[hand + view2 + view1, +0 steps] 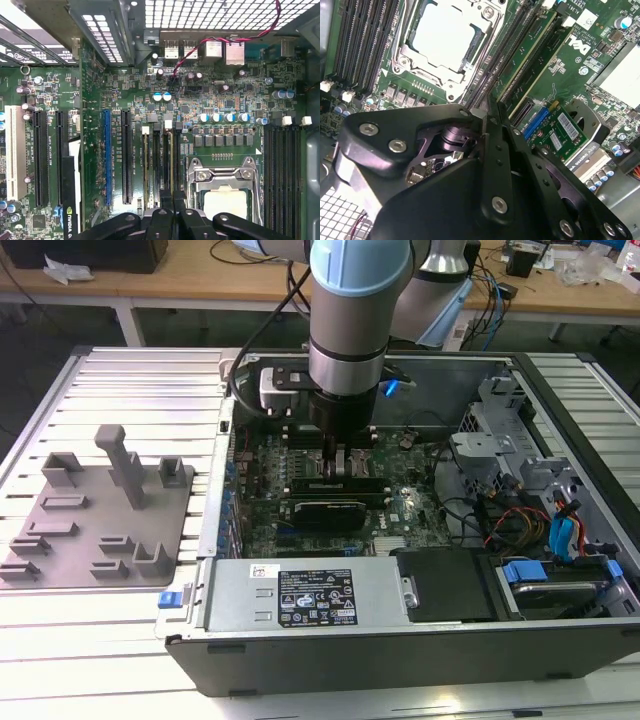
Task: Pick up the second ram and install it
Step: 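Insert the second ram into the second slot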
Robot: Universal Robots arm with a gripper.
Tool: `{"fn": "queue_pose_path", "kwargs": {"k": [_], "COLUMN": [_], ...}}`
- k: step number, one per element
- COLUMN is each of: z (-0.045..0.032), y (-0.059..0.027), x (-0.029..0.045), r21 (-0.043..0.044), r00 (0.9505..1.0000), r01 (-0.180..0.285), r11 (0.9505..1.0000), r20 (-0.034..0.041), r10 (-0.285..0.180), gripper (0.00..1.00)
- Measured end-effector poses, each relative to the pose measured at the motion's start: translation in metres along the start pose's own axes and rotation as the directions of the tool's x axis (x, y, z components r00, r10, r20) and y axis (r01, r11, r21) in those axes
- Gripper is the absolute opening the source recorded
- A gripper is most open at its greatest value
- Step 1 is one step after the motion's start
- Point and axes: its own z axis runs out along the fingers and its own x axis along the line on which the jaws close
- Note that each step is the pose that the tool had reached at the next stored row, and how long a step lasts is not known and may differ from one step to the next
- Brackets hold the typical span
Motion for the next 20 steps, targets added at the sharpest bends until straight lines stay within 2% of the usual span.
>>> {"fn": "queue_pose_path", "kwargs": {"k": [20], "z": [0.0018], "y": [-0.0003], "x": [0.0001], "r21": [-0.0001], "r00": [1.0], "r01": [0.0], "r11": [1.0], "r20": [-0.0002], "r10": [0.0], "gripper": [0.09]}}
